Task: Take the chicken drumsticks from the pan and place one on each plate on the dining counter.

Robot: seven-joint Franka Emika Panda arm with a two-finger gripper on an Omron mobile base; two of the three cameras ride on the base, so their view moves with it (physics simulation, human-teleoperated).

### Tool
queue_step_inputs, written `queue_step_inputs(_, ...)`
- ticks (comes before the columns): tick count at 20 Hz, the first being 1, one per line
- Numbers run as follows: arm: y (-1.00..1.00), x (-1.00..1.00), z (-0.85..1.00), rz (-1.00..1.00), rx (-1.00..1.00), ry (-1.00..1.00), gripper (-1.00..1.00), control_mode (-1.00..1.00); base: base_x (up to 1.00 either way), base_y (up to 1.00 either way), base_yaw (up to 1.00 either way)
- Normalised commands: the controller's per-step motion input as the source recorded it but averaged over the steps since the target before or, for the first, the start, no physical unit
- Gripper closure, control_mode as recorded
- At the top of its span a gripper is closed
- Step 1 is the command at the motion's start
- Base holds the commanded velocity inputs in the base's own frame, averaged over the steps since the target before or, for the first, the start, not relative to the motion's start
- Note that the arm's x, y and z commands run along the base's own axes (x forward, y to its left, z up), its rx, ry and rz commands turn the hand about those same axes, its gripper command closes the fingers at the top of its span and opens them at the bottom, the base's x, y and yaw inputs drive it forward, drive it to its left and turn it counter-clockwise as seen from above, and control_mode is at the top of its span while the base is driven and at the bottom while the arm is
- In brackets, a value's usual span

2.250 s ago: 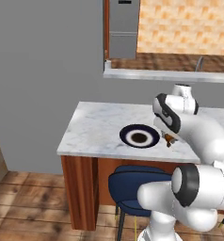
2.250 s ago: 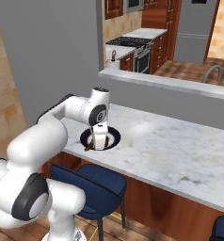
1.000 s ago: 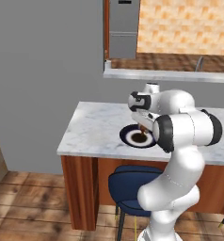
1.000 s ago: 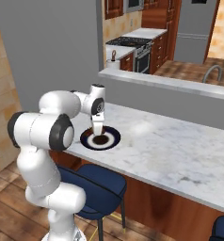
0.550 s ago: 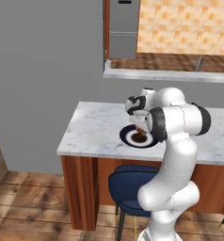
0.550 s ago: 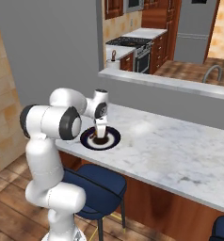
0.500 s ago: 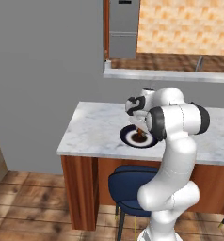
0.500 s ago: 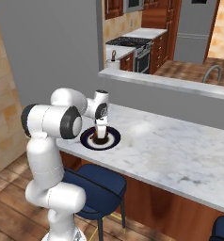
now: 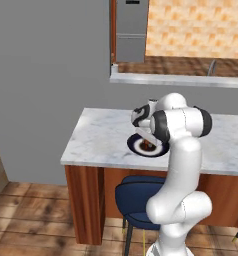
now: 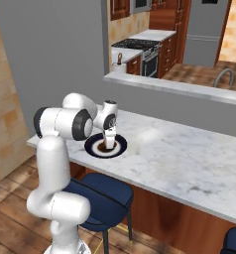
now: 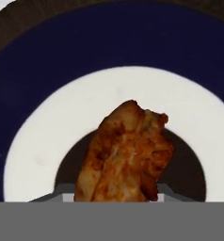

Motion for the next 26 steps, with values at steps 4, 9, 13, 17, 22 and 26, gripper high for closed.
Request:
queue_step_inputs(4,0.00,0.02,-0.25,0.00,0.00,-0.02,1.00,-1.00,0.00,0.00,0.00)
queue_step_inputs(9,0.00,0.02,-0.15,0.00,0.00,-0.02,-1.00,-1.00,0.00,0.00,0.00)
queue_step_inputs(13,0.00,0.00,0.01,0.01,0.03,-0.08,-1.00,-1.00,0.00,0.00,0.00)
queue_step_inputs(17,0.00,0.00,0.22,0.02,0.01,-0.01,-1.00,-1.00,0.00,0.00,0.00)
queue_step_inputs(22,0.00,-0.06,0.50,0.01,0.02,0.00,-1.00,-1.00,0.00,0.00,0.00)
queue_step_inputs(26,0.00,-0.55,1.00,0.03,0.04,-0.05,-1.00,-1.00,0.00,0.00,0.00)
